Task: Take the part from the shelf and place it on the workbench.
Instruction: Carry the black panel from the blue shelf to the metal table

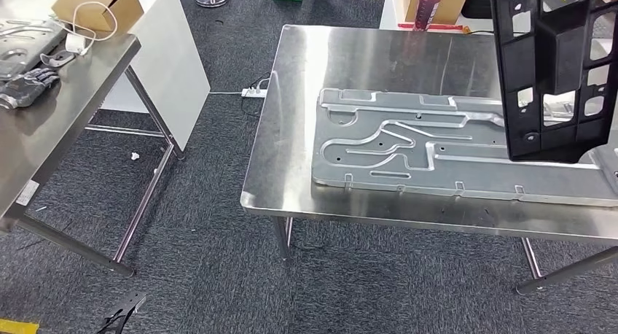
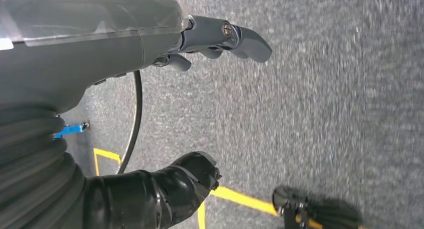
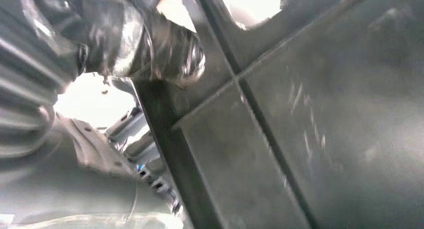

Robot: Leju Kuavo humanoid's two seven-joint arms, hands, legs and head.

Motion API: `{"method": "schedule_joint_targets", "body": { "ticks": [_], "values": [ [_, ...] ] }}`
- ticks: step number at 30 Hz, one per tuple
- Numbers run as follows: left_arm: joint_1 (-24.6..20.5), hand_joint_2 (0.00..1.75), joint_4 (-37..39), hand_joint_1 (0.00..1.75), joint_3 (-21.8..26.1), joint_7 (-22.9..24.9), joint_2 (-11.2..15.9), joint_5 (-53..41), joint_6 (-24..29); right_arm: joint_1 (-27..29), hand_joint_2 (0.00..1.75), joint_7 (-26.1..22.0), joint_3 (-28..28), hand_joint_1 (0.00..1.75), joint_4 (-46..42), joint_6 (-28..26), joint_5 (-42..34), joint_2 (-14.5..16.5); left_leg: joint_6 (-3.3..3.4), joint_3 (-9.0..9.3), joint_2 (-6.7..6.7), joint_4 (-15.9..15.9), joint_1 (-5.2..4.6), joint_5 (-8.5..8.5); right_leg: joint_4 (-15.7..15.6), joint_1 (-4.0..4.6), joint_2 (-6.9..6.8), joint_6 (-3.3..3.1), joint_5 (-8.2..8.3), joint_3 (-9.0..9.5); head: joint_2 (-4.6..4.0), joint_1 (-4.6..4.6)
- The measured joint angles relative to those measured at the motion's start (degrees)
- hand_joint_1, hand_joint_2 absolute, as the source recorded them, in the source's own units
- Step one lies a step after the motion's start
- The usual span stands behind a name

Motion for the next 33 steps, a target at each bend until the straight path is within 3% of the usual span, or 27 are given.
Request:
{"method": "schedule_joint_targets", "body": {
  "ticks": [13, 33],
  "values": [
    [-0.27, 1.75, 0.00, 0.00, -1.39, 0.26, 0.12, 2.33, -0.27, -2.35, 1.75, 0.34, 0.09, 1.75, 3.17, -0.07, 1.46, 0.01, 0.42, 0.05, 0.02, 0.46, -0.06, -0.27, 0.09, -0.11, -0.03, 0.62, -0.09, 0.25, -0.01, 0.00],
    [0.53, 1.75, 0.00, 0.00, -1.90, 0.49, 0.91, 4.74, -0.97, -2.13, 1.75, 0.21, 0.95, 1.75, 10.08, 0.98, 3.22, -0.57, 0.46, 0.06, 0.07, 0.51, 0.01, -0.20, 0.47, -0.17, 0.01, 0.56, -0.12, 0.02, -0.01, 0.00]
  ]
}}
